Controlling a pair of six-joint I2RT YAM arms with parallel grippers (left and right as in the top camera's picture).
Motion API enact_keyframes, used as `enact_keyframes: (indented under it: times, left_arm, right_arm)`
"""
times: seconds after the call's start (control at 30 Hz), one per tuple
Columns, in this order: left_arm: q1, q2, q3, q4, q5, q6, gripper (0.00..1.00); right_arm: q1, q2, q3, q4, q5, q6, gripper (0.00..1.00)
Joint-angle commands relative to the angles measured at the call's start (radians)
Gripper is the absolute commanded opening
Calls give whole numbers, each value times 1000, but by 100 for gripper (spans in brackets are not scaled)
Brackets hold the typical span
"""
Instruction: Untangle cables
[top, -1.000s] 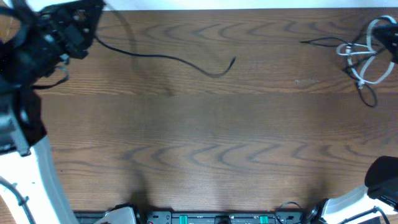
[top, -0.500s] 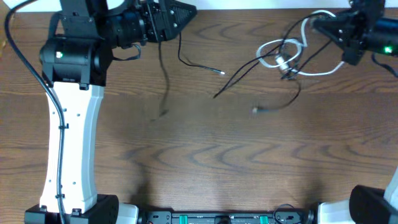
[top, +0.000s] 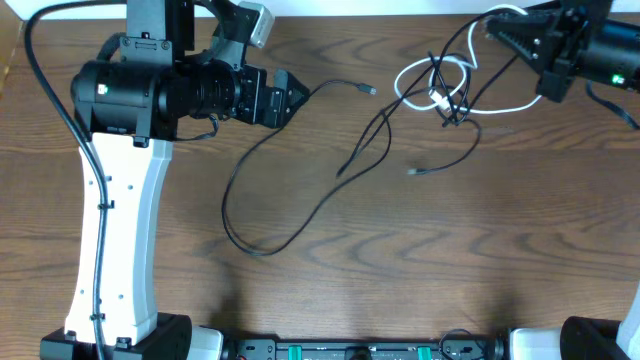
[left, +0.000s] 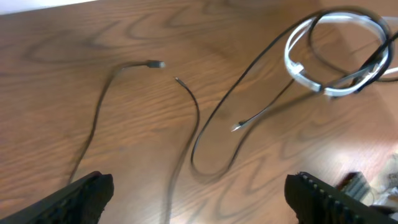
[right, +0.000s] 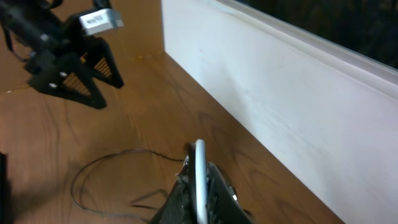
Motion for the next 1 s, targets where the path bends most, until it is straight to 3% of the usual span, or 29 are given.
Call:
enact_keyframes:
  times: [0.0,0.27,0.37,0.43,0.63,0.73,0.83,0.97]
  left_arm:
    - [-30,-5,14,-5,-59,66,90]
    - [-165,-2,14,23,-60,70,91]
    - [-198,-2,14,58,-44,69,80]
    - [-217,-2,14,84,0,69,64]
    - [-256,-2,14,124,13,66,63]
    - [-262,-2,14,132,17,66,49]
    - [-262,-2,14,133,17,66,41]
    - [-262,-2,14,134,17,66,39]
  right_arm:
    - [54,-11,7,26,-34,37,1]
    - [144,-11,7,172,-34,151,1]
    - [163,-11,7,196,-34,174,1]
    - [180,-11,7,199,-34,174,1]
    - [216,-11,7,213,-30,174,1]
    - [224,-11,7,217,-30,174,1]
    - [231,-11,7,222,-30,174,1]
    - [235,-11,7,251,-30,200,1]
